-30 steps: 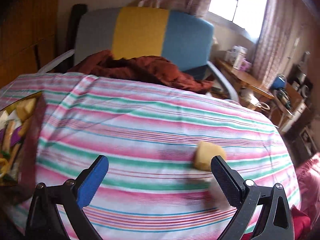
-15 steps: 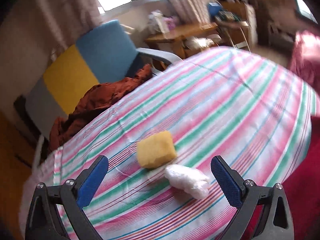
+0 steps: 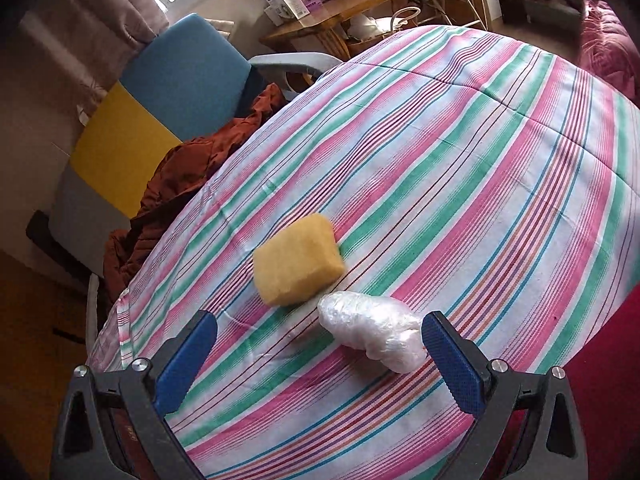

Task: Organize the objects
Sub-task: 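Move both grippers back from the tray to the sponge and bag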

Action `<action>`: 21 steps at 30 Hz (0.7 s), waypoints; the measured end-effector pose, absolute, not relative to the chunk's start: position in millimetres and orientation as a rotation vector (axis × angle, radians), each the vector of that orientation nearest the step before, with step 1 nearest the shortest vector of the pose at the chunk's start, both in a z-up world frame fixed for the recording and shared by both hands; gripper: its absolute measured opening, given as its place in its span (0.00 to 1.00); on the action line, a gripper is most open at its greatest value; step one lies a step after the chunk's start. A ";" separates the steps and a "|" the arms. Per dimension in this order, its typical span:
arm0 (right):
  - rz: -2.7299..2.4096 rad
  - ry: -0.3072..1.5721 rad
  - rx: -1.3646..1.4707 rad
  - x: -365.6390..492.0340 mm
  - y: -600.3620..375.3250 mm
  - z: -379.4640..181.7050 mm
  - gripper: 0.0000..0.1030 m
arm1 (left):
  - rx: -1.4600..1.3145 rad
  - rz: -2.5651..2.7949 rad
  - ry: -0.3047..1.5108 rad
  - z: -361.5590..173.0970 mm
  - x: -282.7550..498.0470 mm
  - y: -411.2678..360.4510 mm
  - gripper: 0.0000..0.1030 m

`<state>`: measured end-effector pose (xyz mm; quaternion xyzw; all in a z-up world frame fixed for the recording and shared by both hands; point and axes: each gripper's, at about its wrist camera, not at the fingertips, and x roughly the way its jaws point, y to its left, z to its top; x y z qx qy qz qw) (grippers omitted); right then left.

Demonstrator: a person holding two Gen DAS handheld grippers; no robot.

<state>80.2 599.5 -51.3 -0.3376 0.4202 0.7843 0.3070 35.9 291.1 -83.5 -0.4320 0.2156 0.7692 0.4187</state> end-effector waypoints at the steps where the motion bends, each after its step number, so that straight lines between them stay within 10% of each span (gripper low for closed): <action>1: 2.073 1.111 -0.898 80.5 600.1 -52.1 1.00 | -1.096 1.922 0.542 -87.0 35.4 292.1 0.47; 18: 2.204 0.550 -1.370 27.2 578.4 -42.5 1.00 | -1.109 1.882 0.553 -99.2 29.2 298.1 0.51; 21: 2.167 0.443 -1.477 33.2 589.1 -49.6 0.86 | -1.113 1.875 0.548 -99.7 28.6 299.8 0.55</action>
